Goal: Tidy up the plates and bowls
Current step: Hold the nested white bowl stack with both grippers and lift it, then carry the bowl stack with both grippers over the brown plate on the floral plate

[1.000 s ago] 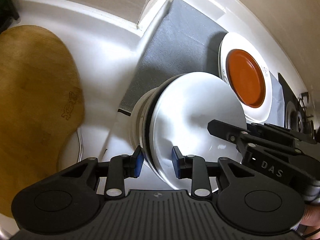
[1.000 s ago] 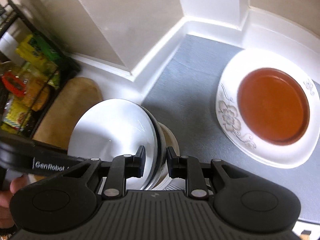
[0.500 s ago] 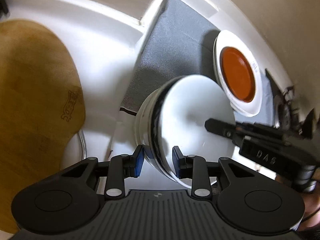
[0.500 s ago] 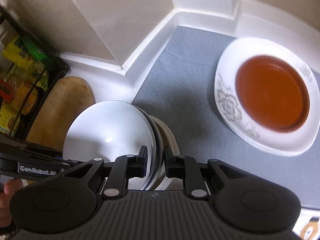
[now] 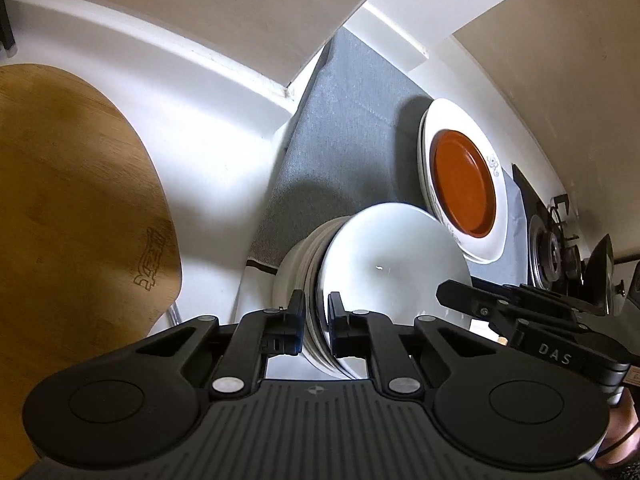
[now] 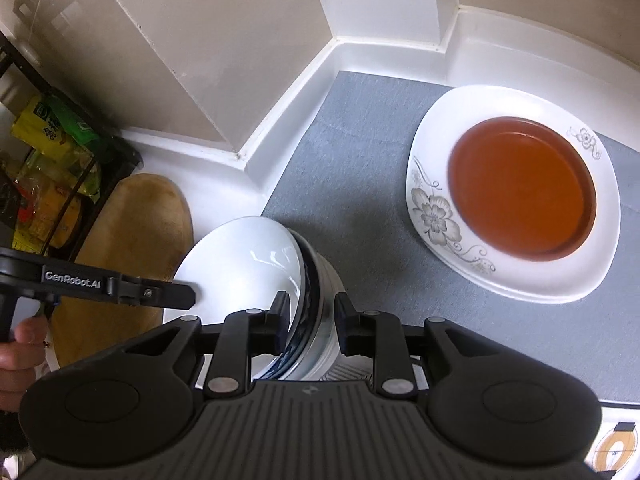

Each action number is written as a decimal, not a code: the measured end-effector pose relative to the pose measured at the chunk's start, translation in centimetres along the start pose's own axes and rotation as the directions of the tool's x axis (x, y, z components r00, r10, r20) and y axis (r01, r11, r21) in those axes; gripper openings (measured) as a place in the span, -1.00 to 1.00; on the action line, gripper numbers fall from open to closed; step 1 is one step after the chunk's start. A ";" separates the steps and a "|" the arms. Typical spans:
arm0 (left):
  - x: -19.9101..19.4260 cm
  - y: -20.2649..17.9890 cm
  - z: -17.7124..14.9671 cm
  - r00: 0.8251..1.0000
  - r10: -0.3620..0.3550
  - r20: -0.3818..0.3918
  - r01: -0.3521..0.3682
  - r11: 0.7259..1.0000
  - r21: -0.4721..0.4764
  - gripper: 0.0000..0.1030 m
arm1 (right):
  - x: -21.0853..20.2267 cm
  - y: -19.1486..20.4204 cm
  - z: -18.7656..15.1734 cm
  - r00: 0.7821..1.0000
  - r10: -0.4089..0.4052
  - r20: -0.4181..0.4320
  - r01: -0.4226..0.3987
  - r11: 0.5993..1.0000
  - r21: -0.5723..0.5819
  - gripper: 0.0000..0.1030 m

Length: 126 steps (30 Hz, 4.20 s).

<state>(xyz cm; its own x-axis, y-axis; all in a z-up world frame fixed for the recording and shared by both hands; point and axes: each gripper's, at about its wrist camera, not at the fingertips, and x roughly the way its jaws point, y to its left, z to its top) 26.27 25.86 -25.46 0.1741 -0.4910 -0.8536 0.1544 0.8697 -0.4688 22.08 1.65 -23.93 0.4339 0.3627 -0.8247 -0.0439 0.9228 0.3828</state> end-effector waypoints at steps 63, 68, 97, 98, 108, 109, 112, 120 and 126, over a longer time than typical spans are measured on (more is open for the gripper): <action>4.7 -0.2 -1.6 0.995 0.009 -0.104 -0.012 1.000 -0.027 0.01 | 4.7 -1.9 -2.2 0.996 0.080 -0.025 -0.075 0.986 0.146 0.13; 6.3 2.7 -0.9 0.988 -0.109 -0.111 0.092 0.984 -0.150 0.28 | 5.8 -3.3 -2.1 0.993 0.113 -0.019 -0.105 0.963 0.250 0.17; 3.3 -1.1 -1.0 0.995 0.033 -0.098 -0.032 0.999 0.007 -0.16 | 2.2 -2.6 -1.8 0.997 0.074 -0.016 -0.068 0.969 0.238 -0.10; 3.4 -1.1 -1.1 0.995 0.037 -0.097 -0.036 0.999 0.006 -0.16 | 2.3 -2.5 -1.7 0.997 0.075 -0.014 -0.070 0.968 0.239 -0.10; 3.3 -2.2 -0.9 0.993 0.057 -0.100 -0.055 0.998 0.021 -0.13 | 1.7 -3.0 -1.6 0.996 0.088 0.002 -0.085 0.958 0.275 -0.11; 3.2 -2.4 -0.8 0.993 0.057 -0.100 -0.055 0.998 0.025 -0.12 | 1.4 -3.1 -1.5 0.996 0.087 0.007 -0.086 0.957 0.276 -0.11; 3.1 -3.2 -0.3 0.993 0.056 -0.100 -0.052 0.998 0.039 -0.12 | 0.7 -3.5 -1.1 0.996 0.086 0.023 -0.089 0.955 0.282 -0.11; 2.9 -6.3 1.6 0.993 0.050 -0.104 -0.041 0.996 0.084 -0.12 | -1.9 -5.2 0.3 0.995 0.065 0.077 -0.085 0.950 0.300 -0.10; 3.7 -9.9 3.4 0.993 0.030 -0.113 -0.014 0.991 0.136 -0.12 | -4.3 -7.7 1.5 0.991 0.037 0.132 -0.079 0.941 0.328 -0.10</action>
<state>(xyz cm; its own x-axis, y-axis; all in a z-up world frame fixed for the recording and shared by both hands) 28.67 15.31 -23.20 0.0680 -0.4563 -0.8872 0.2829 0.8616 -0.4214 21.89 -7.23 -22.75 0.5472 0.3761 -0.7477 0.2194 0.7977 0.5618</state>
